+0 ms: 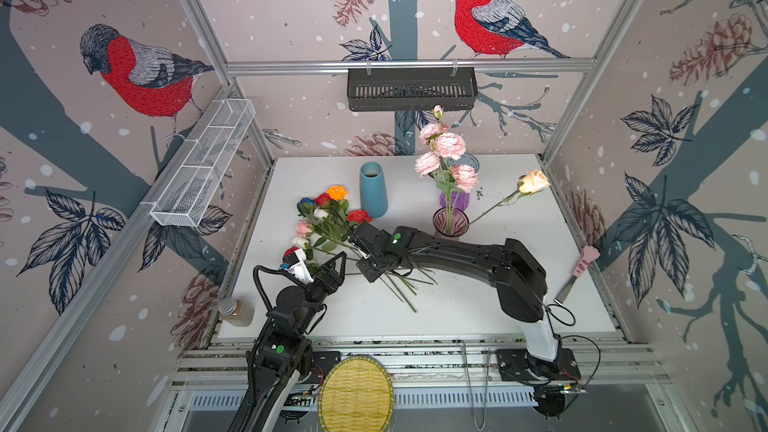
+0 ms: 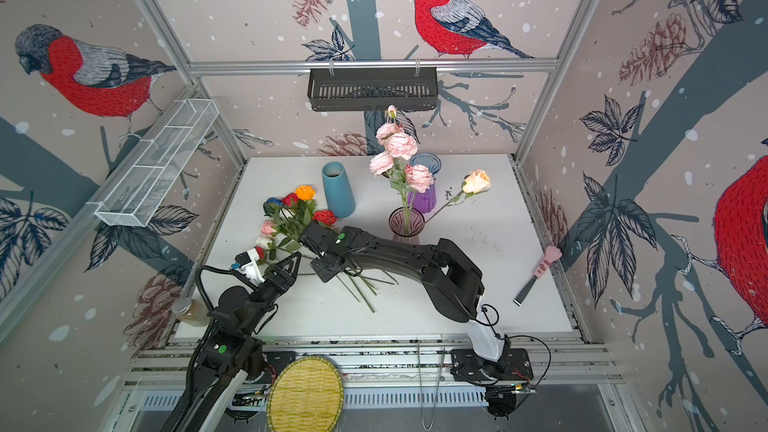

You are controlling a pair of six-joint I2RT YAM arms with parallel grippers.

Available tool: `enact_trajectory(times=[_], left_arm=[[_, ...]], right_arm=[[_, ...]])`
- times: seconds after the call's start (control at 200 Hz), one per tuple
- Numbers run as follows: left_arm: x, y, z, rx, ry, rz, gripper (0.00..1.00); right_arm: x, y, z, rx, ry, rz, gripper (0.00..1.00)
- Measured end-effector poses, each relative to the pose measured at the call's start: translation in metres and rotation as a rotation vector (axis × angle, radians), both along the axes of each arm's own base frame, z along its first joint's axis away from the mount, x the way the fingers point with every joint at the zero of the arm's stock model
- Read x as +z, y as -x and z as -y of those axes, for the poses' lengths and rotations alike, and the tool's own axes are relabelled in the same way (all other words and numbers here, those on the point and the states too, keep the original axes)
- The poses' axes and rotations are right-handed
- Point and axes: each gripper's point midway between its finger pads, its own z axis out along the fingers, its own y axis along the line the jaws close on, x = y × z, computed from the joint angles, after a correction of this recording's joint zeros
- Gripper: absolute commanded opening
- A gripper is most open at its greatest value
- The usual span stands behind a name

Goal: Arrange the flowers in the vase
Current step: 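Lift the blue rose with the right gripper up toward the left gripper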

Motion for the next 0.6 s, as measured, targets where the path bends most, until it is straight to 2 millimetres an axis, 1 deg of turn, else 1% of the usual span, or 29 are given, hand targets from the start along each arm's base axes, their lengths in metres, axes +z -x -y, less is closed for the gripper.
enact_trajectory(times=[0.125,0.235,0.33,0.385,0.455,0.495,0.525,0.575,0.6], left_arm=[[0.000,0.000,0.001,-0.004,0.000,-0.001,0.76],[0.000,0.000,0.001,-0.007,0.002,0.007,0.75],[0.007,0.002,0.003,-0.018,0.010,0.035,0.76],[0.013,0.004,0.005,-0.034,0.017,0.064,0.75],[0.023,0.005,0.006,-0.043,0.028,0.102,0.75],[0.027,0.006,0.009,-0.060,0.033,0.120,0.75],[0.032,0.007,0.010,-0.068,0.038,0.138,0.75],[0.041,0.010,0.014,-0.095,0.047,0.175,0.73],[0.046,0.011,0.015,-0.107,0.051,0.196,0.69]], right_arm=[[0.040,0.003,0.010,-0.007,-0.071,0.034,0.02],[0.076,0.006,0.027,-0.036,-0.135,0.071,0.01],[0.121,0.007,0.043,-0.061,-0.228,0.131,0.01],[0.152,0.008,0.054,-0.076,-0.306,0.178,0.01],[0.184,0.013,0.071,-0.087,-0.413,0.232,0.02],[0.195,0.018,0.081,-0.085,-0.471,0.259,0.02],[0.200,0.022,0.088,-0.077,-0.505,0.278,0.02],[0.204,0.031,0.099,-0.053,-0.542,0.312,0.02],[0.205,0.036,0.103,-0.037,-0.561,0.329,0.02]])
